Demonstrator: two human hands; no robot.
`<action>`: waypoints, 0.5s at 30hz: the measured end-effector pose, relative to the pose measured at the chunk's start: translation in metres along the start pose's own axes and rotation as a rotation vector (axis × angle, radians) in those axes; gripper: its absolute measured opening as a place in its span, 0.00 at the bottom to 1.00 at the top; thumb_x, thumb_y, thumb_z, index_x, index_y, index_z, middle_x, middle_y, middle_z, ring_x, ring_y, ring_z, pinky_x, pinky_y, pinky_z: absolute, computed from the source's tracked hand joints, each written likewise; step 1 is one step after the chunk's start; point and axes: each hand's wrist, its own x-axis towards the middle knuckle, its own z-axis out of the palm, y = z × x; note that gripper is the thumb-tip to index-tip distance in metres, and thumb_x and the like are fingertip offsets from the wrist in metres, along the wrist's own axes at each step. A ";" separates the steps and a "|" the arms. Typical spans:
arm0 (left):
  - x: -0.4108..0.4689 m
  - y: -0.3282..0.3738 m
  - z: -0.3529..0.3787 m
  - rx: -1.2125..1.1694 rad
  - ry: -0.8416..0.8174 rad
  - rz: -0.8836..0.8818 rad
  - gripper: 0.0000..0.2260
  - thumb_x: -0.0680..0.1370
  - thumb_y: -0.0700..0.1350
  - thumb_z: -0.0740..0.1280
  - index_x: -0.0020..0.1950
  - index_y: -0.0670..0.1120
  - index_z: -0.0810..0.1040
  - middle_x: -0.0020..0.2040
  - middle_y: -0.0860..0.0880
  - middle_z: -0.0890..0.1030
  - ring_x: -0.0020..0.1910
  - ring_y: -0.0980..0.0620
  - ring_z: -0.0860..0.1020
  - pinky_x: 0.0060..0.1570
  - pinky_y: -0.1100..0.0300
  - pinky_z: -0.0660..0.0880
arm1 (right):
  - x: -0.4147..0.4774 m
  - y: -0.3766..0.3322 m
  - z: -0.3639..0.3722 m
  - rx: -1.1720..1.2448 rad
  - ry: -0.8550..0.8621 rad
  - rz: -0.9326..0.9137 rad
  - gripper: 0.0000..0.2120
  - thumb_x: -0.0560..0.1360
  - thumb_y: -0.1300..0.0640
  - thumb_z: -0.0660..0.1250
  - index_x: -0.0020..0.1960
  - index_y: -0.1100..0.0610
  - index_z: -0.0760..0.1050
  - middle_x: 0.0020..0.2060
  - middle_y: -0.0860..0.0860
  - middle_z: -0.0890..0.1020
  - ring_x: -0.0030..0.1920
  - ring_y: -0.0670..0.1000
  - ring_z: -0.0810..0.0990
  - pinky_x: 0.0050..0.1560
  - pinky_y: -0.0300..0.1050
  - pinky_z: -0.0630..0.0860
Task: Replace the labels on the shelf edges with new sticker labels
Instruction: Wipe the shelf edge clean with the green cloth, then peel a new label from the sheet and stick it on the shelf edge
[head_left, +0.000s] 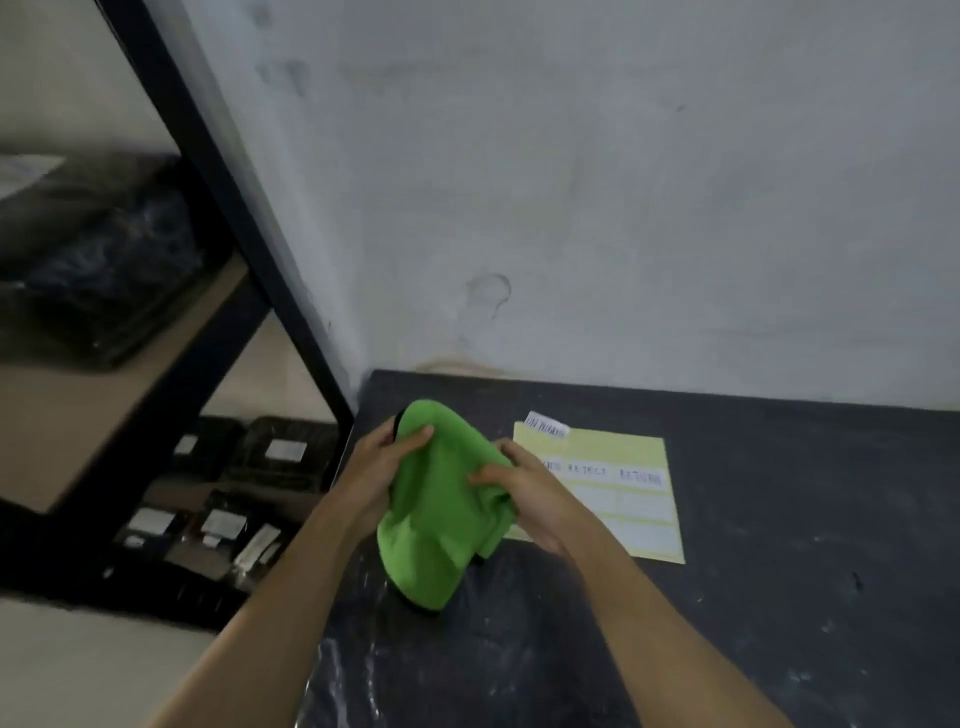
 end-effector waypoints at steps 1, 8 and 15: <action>0.009 -0.004 -0.002 0.010 0.006 0.003 0.14 0.67 0.42 0.73 0.52 0.44 0.81 0.48 0.42 0.84 0.46 0.45 0.83 0.41 0.55 0.81 | 0.012 0.004 -0.003 -0.019 0.039 -0.006 0.08 0.71 0.64 0.68 0.50 0.60 0.73 0.47 0.60 0.82 0.45 0.57 0.82 0.46 0.52 0.79; 0.067 -0.025 -0.019 0.606 0.080 0.027 0.25 0.66 0.46 0.78 0.58 0.57 0.71 0.51 0.56 0.80 0.46 0.58 0.80 0.44 0.62 0.78 | 0.076 0.025 -0.012 -0.553 0.303 -0.150 0.10 0.72 0.54 0.70 0.49 0.58 0.75 0.42 0.50 0.79 0.43 0.51 0.78 0.43 0.43 0.72; 0.085 -0.052 0.000 0.965 0.385 0.189 0.37 0.67 0.47 0.77 0.70 0.47 0.62 0.66 0.44 0.70 0.65 0.41 0.68 0.62 0.42 0.68 | 0.073 0.035 -0.065 -0.827 0.587 -0.431 0.02 0.74 0.62 0.66 0.47 0.59 0.76 0.47 0.51 0.79 0.51 0.52 0.75 0.46 0.36 0.65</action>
